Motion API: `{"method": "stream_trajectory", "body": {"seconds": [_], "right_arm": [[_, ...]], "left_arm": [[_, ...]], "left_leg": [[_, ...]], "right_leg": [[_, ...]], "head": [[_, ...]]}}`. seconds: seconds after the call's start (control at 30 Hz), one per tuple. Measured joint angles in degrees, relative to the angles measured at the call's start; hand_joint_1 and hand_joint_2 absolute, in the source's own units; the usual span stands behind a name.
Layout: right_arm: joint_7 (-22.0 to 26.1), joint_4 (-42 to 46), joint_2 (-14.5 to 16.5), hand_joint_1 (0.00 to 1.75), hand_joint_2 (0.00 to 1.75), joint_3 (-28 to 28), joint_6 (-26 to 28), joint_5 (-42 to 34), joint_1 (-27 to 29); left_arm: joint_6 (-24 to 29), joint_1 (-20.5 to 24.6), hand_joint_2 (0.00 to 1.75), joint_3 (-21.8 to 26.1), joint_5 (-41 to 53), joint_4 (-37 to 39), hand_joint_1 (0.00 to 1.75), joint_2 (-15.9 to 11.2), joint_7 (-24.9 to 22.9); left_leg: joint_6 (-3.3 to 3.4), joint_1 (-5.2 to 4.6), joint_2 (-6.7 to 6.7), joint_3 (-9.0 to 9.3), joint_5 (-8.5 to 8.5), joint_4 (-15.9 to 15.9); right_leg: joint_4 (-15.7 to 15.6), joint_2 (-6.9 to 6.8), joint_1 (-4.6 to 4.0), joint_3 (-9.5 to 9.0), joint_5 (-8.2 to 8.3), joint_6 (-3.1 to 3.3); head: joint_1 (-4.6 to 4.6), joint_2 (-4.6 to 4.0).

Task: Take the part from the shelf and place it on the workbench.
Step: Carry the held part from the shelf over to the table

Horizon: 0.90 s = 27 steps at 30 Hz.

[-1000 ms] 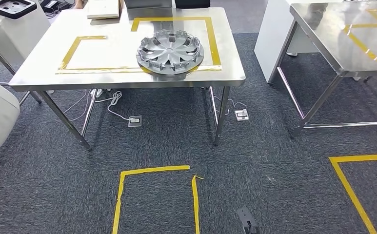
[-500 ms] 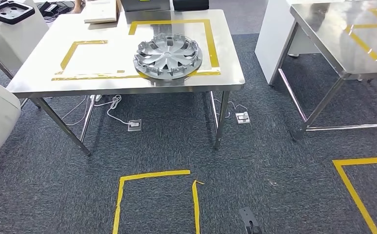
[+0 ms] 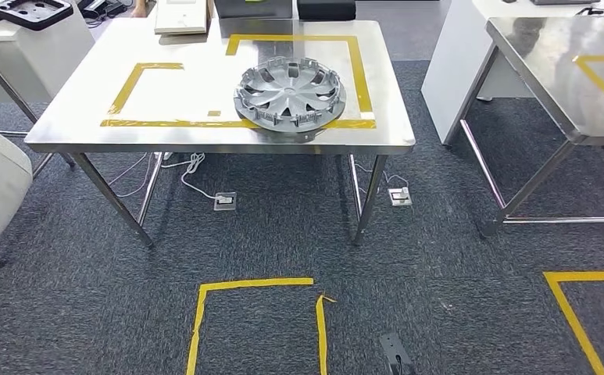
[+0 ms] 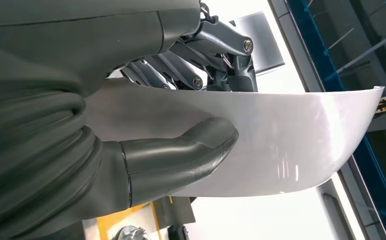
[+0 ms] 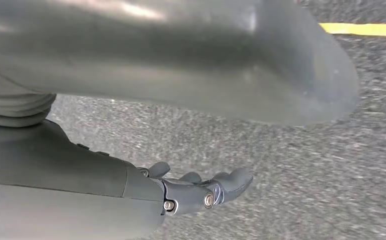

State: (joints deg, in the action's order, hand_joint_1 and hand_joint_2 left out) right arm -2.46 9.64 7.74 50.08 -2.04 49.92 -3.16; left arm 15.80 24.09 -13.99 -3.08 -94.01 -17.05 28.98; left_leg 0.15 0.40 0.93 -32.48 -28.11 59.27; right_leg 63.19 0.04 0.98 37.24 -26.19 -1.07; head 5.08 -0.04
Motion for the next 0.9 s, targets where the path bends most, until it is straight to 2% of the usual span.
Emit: {"method": "stream_trajectory", "body": {"seconds": [0.03,0.07,0.17,0.2,0.23,0.3,0.33,0.37,0.4,0.43,0.47,0.5,0.53,0.57,0.67,0.73,0.83,0.87,0.9], "right_arm": [[0.0,0.0,0.0,0.0,0.0,0.0,0.0,0.0,0.0],[0.1,0.0,0.0,0.0,0.0,0.0,0.0,0.0,0.0],[0.2,0.0,0.0,0.0,0.0,0.0,0.0,0.0,0.0],[0.2,0.0,0.0,0.0,0.0,0.1,0.0,0.0,0.0],[0.2,0.0,0.0,0.0,0.0,0.1,0.0,0.1,-0.1],[0.3,0.0,0.0,0.0,0.0,0.1,0.0,0.1,-0.1],[0.3,0.0,0.0,0.0,0.0,0.1,0.0,0.1,-0.1],[0.3,0.0,0.0,0.0,0.0,0.1,0.0,0.1,0.0],[0.3,0.0,0.0,0.0,0.0,0.1,0.0,0.2,0.0],[0.3,0.0,0.0,0.0,0.0,0.1,0.0,0.3,0.0],[0.3,0.0,0.0,0.0,0.0,0.1,0.0,0.3,0.1],[0.3,0.0,0.0,0.0,0.0,0.1,0.0,0.4,0.0],[0.2,0.0,0.0,0.0,0.0,0.1,0.0,0.4,0.0],[0.2,0.0,0.0,0.0,0.0,0.1,0.0,0.5,-0.1],[0.1,0.0,0.0,0.0,0.0,0.1,0.0,0.5,-0.1],[0.1,0.0,0.0,0.0,0.0,0.1,0.0,0.5,-0.2],[0.1,0.0,0.1,0.0,0.0,0.1,0.0,0.5,-0.2],[0.1,0.0,0.1,0.0,0.0,0.1,0.0,0.5,-0.2],[0.1,0.0,0.1,0.0,0.0,0.1,0.0,0.5,-0.1]], "left_arm": [[0.0,0.0,1.75,0.0,0.0,0.0,1.75,0.0,0.0],[0.0,0.0,1.75,0.0,-0.1,0.0,1.75,-0.1,0.1],[-0.2,0.0,1.75,0.0,-0.1,0.0,1.75,-0.2,0.1],[-0.2,0.0,1.75,0.0,-0.1,-0.1,1.75,-0.3,0.1],[-0.2,0.0,1.75,0.0,-0.1,-0.1,1.75,-0.4,0.1],[-0.1,-0.1,1.75,0.0,-0.2,0.0,1.75,-0.5,0.1],[-0.1,-0.3,1.75,0.0,-0.2,0.1,1.75,-0.5,0.1],[-0.1,-0.6,1.75,0.0,-0.2,0.1,1.75,-0.5,0.1],[0.0,-0.8,1.75,0.0,-0.2,0.1,1.75,-0.5,0.1],[0.0,-0.9,1.75,0.1,-0.2,0.1,1.75,-0.5,0.2],[0.1,-0.9,1.75,0.1,-0.2,0.0,1.75,-0.6,0.2],[0.2,-0.9,1.75,0.1,-0.2,0.0,1.75,-0.6,0.3],[0.2,-0.9,1.75,0.2,-0.2,-0.1,1.75,-0.6,0.3],[0.2,-1.0,1.75,0.2,-0.2,-0.3,1.75,-0.7,0.4],[0.3,-1.2,1.75,0.5,-0.2,-0.6,1.75,-0.7,0.4],[0.4,-1.1,1.75,0.6,-0.1,-0.8,1.75,-0.7,0.5],[0.4,-1.1,1.75,0.7,-0.1,-0.9,1.75,-0.7,0.5],[0.4,-1.2,1.75,0.7,-0.1,-1.0,1.75,-0.7,0.5],[0.4,-1.4,1.75,0.7,0.0,-1.0,1.75,-0.7,0.5]], "left_leg": [[-0.3,-0.1,0.07,0.06,-0.29,0.1],[-0.62,-0.18,0.15,0.03,-0.46,0.1],[-1.61,-0.12,0.11,0.09,-0.94,0.2],[-1.93,-0.07,-0.04,-0.42,-1.54,1.4],[-2.22,-0.02,-0.21,-1.65,-2.57,3.9],[-2.58,0.07,-0.4,-6.01,-5.12,11.6],[-2.65,0.1,-0.42,-8.27,-5.78,15.0],[-2.62,0.11,-0.43,-9.73,-5.37,16.6],[-2.52,0.11,-0.46,-10.04,-3.79,15.9],[-2.33,0.1,-0.51,-9.21,-1.28,13.1],[-2.06,0.07,-0.62,-7.72,1.38,8.9],[-1.77,-0.09,-0.75,-6.08,3.15,5.1],[-1.42,-0.26,-0.83,-4.86,3.94,2.5],[-1.09,-0.43,-0.84,-4.21,3.9,1.0],[-0.01,-0.39,-0.54,-3.4,3.0,0.2],[0.55,-0.19,-0.45,-2.57,2.78,-0.1],[0.76,-0.15,-0.46,-2.26,2.65,-0.2],[0.91,-0.26,-0.4,-1.91,2.24,-0.2],[1.04,-0.37,-0.32,-1.42,1.73,-0.1]], "right_leg": [[-2.1,0.07,-0.03,-0.8,0.53,0.2],[-2.8,0.14,-0.13,-1.08,0.21,0.46],[-3.3,0.11,-0.08,-1.63,-0.22,1.51],[-3.5,0.08,0.05,-2.03,-0.37,1.91],[-3.6,0.05,0.17,-2.5,-0.58,2.26],[-3.6,0.02,0.17,-3.32,-1.26,2.65],[-3.6,0.02,0.15,-3.76,-1.64,2.68],[-3.6,0.03,0.15,-4.27,-2.05,2.66],[-3.6,0.04,0.14,-4.86,-2.49,2.61],[-3.6,0.06,0.14,-5.54,-2.95,2.52],[-3.7,0.06,0.15,-6.13,-3.46,2.36],[-3.6,0.07,0.04,-6.57,-3.96,2.06],[-3.7,0.08,-0.01,-6.79,-4.34,1.73],[-3.8,0.05,-0.06,-6.96,-4.56,1.34],[-3.5,-0.04,-0.13,-7.62,-4.69,0.41],[-2.0,-0.04,-0.13,-7.27,-5.13,0.15],[-0.6,-0.03,-0.13,-6.61,-5.37,0.09],[2.5,-0.03,-0.14,-3.93,-6.1,0.05],[4.8,-0.02,-0.16,-1.45,-6.11,0.04]], "head": [[-0.07,0.0],[-0.16,0.0],[-0.27,0.0],[-0.4,0.0],[-0.54,0.0],[-0.74,0.0],[-0.74,0.0],[-0.73,0.0],[-0.74,0.0],[-0.74,0.0],[-0.74,0.0],[-0.84,0.0],[-0.93,0.0],[-0.99,0.0],[-0.71,0.0],[-0.6,0.0],[-0.57,0.0],[-0.56,0.0],[-0.54,0.0]]}}
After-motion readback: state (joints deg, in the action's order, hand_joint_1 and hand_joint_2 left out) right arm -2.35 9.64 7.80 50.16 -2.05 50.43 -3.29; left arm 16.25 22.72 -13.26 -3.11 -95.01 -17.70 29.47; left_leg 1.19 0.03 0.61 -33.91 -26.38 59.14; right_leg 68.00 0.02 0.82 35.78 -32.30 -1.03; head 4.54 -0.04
